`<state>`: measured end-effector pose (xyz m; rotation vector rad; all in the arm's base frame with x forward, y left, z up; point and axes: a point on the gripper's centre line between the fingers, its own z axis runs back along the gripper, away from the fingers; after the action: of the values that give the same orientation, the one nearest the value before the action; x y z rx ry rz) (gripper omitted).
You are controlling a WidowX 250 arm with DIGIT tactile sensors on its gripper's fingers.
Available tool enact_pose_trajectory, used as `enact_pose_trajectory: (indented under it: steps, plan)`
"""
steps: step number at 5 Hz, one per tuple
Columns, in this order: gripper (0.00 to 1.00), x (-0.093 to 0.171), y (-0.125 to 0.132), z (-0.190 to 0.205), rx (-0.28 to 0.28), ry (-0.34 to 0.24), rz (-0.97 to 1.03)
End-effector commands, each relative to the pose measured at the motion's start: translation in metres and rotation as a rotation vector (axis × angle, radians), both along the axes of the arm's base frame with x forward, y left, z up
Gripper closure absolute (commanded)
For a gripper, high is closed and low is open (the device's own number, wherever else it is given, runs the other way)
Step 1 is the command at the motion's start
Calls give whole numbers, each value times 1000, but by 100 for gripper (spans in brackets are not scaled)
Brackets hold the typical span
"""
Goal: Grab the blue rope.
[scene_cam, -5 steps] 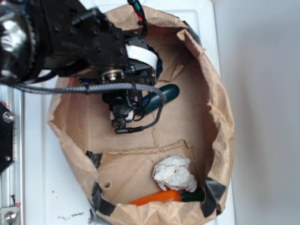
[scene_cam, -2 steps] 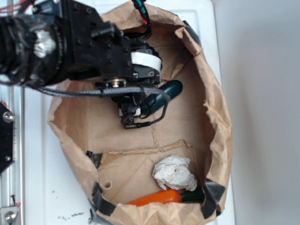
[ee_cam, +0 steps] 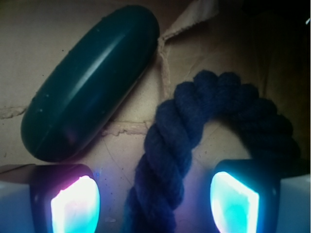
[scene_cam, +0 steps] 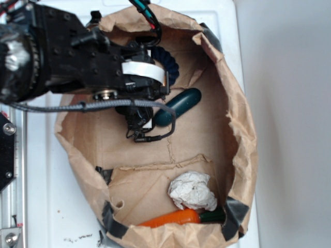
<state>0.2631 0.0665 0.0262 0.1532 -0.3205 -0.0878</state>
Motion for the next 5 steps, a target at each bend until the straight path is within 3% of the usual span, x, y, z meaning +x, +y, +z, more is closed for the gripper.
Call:
enact_pose_trajectory:
  steps: [1,3,5]
  plan:
    - [100,4,-4,13,-1,-34,5]
    - [100,6,-2,21,-19,-40,13]
    - [100,10,5,50,-74,-49,52]
